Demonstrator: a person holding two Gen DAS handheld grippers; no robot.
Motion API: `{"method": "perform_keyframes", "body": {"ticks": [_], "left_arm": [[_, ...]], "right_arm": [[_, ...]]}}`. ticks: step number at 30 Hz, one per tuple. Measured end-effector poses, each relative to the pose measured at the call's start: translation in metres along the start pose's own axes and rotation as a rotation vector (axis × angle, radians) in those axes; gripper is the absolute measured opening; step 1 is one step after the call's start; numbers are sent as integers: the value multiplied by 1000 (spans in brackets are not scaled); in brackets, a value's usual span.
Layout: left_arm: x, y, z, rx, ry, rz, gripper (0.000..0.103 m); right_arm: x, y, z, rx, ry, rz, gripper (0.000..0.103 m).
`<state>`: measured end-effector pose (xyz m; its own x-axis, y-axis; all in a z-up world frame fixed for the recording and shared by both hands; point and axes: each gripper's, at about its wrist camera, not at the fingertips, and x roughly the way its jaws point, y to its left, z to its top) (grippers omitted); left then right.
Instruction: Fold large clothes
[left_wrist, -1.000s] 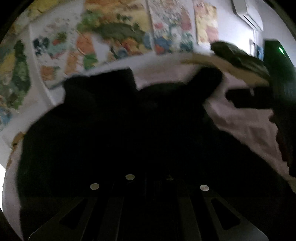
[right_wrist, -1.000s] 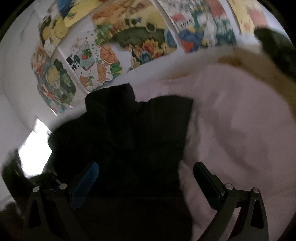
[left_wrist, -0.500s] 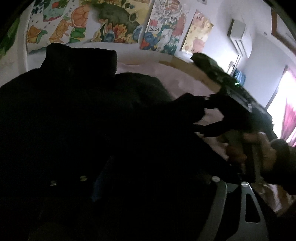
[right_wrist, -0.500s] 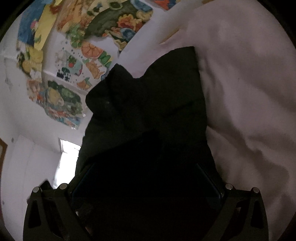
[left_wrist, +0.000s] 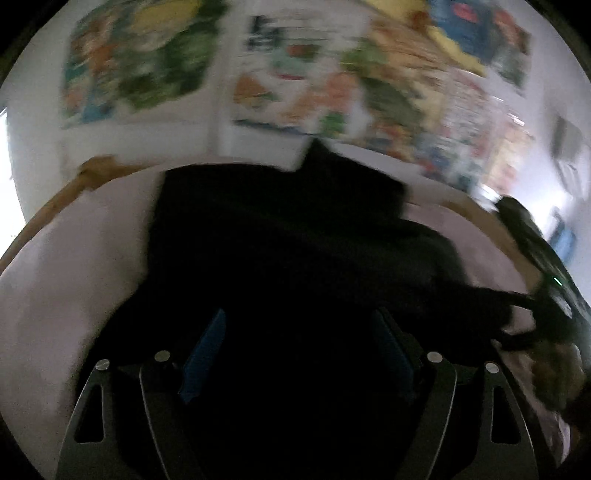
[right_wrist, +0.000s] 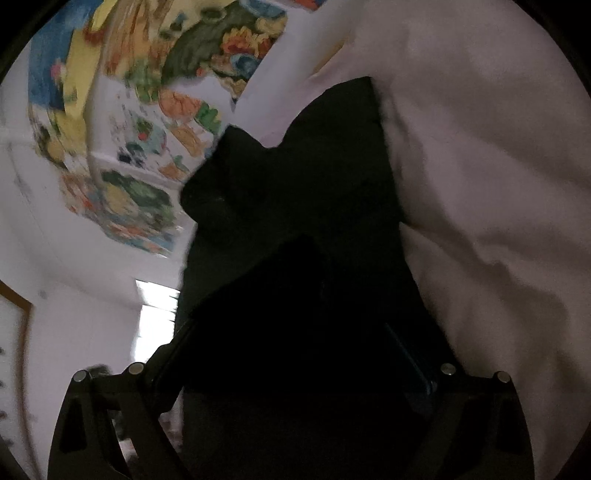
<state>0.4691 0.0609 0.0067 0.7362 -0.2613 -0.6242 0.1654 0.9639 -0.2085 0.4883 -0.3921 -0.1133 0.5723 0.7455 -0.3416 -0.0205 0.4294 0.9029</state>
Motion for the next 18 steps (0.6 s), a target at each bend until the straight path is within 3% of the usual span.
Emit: {"method": "perform_keyframes", "body": {"ticks": [1, 3, 6, 9, 10, 12, 13, 14, 16, 18], "left_arm": [[4, 11, 1, -35, 5, 28, 77], [14, 31, 3, -116, 35, 74, 77], [23, 61, 3, -230, 72, 113, 77], [24, 78, 4, -292, 84, 105, 77], [22, 81, 4, -301, 85, 103, 77], [18, 85, 4, -309, 78, 107, 77], [17, 86, 5, -307, 73, 110, 77], [17, 87, 6, -304, 69, 113, 77], [13, 89, 9, -288, 55, 126, 77], [13, 90, 10, -275, 40, 130, 77]], "right_arm": [[-1, -5, 0, 37, 3, 56, 96], [3, -10, 1, 80, 20, 89, 96], [12, -6, 2, 62, 28, 75, 96], [21, 8, 0, -9, 35, 0, 96], [25, 15, -2, -50, 33, -47, 89], [32, 22, -6, -107, 28, -148, 63], [34, 23, -8, -126, 26, -201, 42], [34, 20, -8, -131, 22, -226, 28], [31, 19, -8, -131, -2, -250, 9], [21, 26, -4, -156, -40, -245, 7]]}}
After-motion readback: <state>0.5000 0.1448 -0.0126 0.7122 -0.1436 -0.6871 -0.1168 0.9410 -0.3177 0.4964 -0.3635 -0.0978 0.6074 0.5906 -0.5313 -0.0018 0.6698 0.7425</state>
